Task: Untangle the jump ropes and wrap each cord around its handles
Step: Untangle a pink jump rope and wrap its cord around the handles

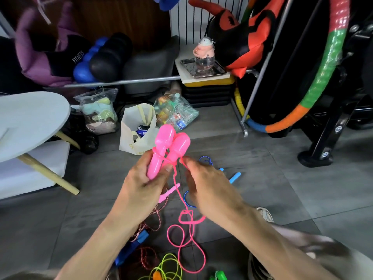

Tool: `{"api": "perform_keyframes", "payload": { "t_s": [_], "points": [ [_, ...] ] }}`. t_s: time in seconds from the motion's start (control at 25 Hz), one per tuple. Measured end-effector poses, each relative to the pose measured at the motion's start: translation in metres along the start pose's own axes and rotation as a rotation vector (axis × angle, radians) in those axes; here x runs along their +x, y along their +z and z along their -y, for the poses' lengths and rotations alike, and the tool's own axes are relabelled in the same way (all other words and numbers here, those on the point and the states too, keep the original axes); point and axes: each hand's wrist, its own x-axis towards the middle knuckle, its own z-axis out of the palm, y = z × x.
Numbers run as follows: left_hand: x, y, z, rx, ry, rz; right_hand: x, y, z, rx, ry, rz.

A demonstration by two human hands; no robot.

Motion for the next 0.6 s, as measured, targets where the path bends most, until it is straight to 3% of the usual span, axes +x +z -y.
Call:
{"api": "perform_keyframes", "payload": {
  "t_s": [0.12, 0.24, 0.32, 0.44, 0.6],
  "points": [
    [-0.002, 0.003, 0.004, 0.229, 0.038, 0.005, 0.0, 0.003, 0.001, -0.146, 0.002, -0.028],
    [-0.002, 0.004, 0.009, 0.454, 0.018, 0.029, 0.002, 0.002, 0.0, 0.086, -0.003, 0.061],
    [-0.001, 0.0, 0.013, 0.6, 0.004, 0.08, 0.0, -0.003, -0.003, 0.08, -0.065, 0.165],
    [-0.002, 0.0, 0.009, 0.64, -0.005, 0.266, -0.001, -0.014, -0.011, -0.282, -0.286, 0.003],
    [-0.004, -0.001, 0.006, 0.582, 0.082, 0.537, 0.009, -0.037, -0.012, -0.23, -0.331, 0.025]
  ]
}}
